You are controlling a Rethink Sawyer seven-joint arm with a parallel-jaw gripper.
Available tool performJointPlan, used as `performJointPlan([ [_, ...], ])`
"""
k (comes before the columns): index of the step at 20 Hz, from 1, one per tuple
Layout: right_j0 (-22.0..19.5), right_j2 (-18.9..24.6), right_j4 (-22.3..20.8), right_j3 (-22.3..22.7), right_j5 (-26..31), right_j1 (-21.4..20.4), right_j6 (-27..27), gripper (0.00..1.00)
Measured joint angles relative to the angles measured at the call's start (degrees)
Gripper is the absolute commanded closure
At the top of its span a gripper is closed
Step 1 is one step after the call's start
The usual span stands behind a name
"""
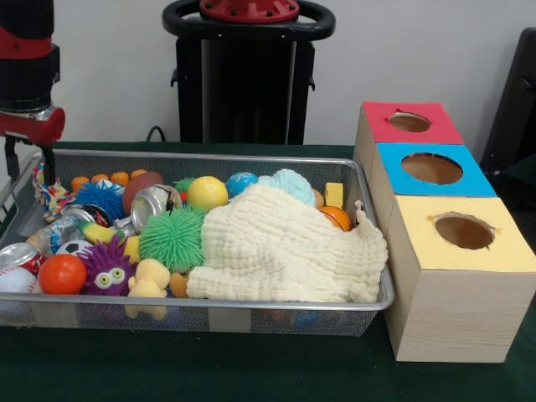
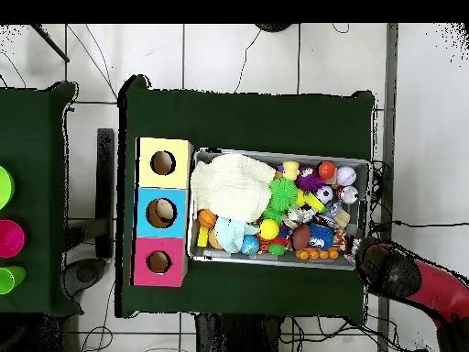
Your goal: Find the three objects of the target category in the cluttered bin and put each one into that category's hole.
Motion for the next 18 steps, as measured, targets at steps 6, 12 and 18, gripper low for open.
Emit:
performJointPlan([
  [6, 0.0, 0.0, 0.0, 0.0, 0.0, 0.0, 0.0, 0.00],
  [12, 0.2, 0.0, 0.0, 0.1, 0.0, -0.1, 0.0, 0.00],
  [18, 2.0, 0.0, 0.0, 1.7, 0.0, -0.8, 0.0, 0.00],
])
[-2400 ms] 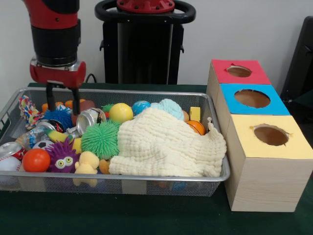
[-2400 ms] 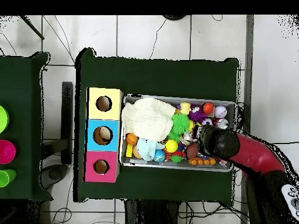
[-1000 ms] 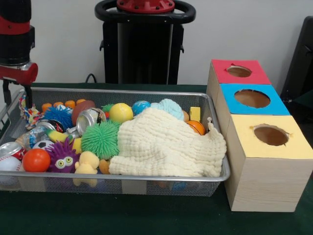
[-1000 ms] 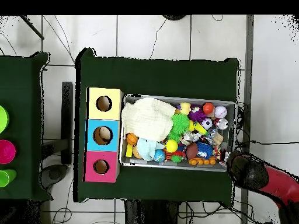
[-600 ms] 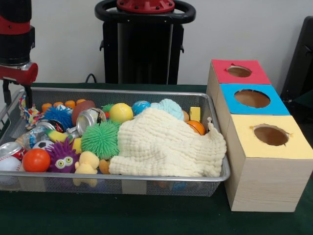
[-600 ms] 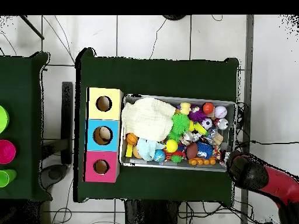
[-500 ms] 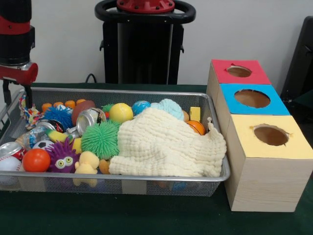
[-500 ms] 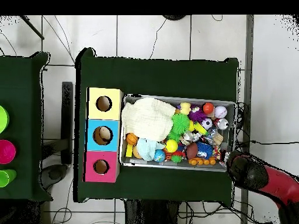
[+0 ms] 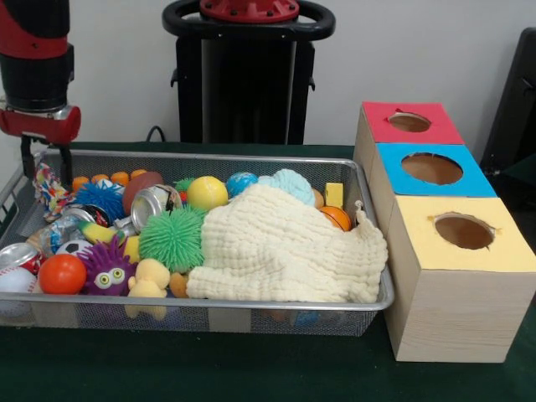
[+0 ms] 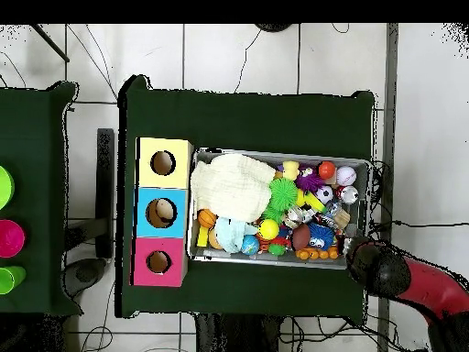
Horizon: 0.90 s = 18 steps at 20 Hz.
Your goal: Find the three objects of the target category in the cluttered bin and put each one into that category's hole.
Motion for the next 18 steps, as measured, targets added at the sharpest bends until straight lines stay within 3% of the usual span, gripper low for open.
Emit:
performJointPlan([
  [6, 2.0, 0.0, 0.0, 2.2, 0.0, -0.9, 0.0, 0.00],
  [18, 2.1, 0.0, 0.0, 2.7, 0.0, 0.5, 0.0, 0.00],
])
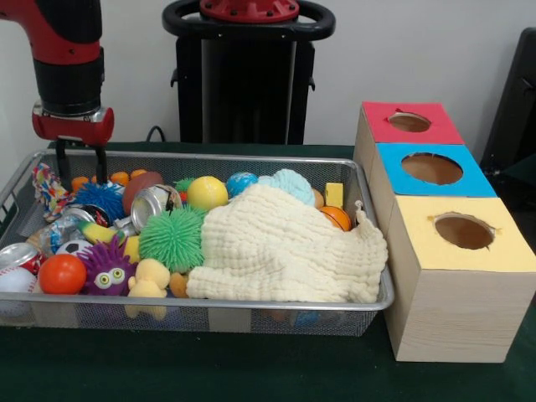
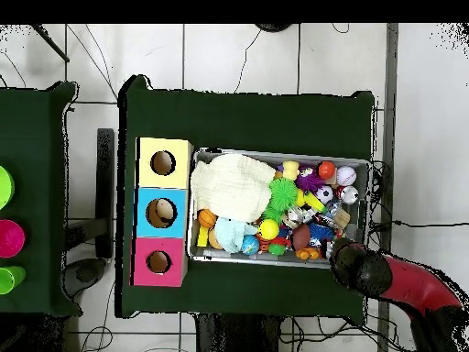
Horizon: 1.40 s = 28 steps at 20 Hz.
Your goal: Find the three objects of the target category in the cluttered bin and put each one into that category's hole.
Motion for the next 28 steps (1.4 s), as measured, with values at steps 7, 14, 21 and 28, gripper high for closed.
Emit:
performJointPlan([
  [7, -0.7, 0.8, -0.4, 0.0, 0.0, 0.0, 0.0, 0.00],
  [14, -3.3, 3.3, -2.3, 0.0, 0.0, 0.1, 0.0, 0.00],
  [21, -4.4, 5.3, -3.1, 0.0, 0.1, 0.2, 0.0, 0.00],
  [28, -5.3, 7.3, -4.1, 0.0, 1.3, 1.5, 0.0, 0.00],
])
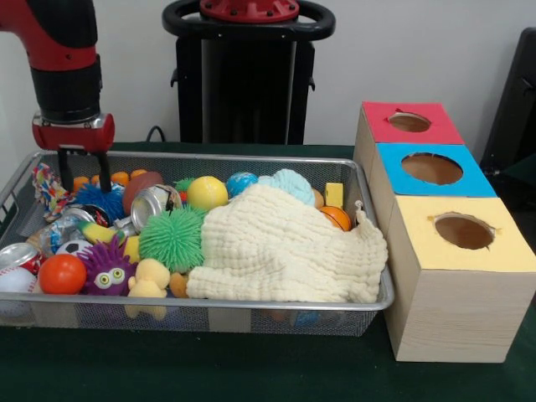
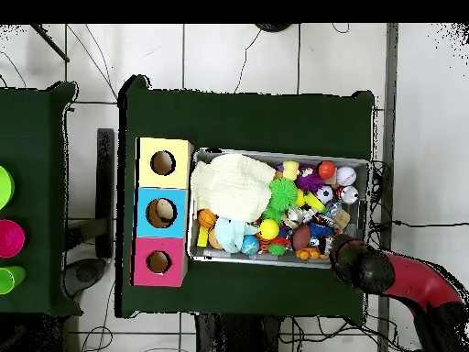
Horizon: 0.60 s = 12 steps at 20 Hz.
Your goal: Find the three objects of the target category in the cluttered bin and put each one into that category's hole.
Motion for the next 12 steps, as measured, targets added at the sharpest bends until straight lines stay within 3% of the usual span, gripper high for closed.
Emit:
performJointPlan([
  [12, -1.7, 4.9, -2.3, 0.0, 6.1, 1.4, -0.6, 0.00],
])
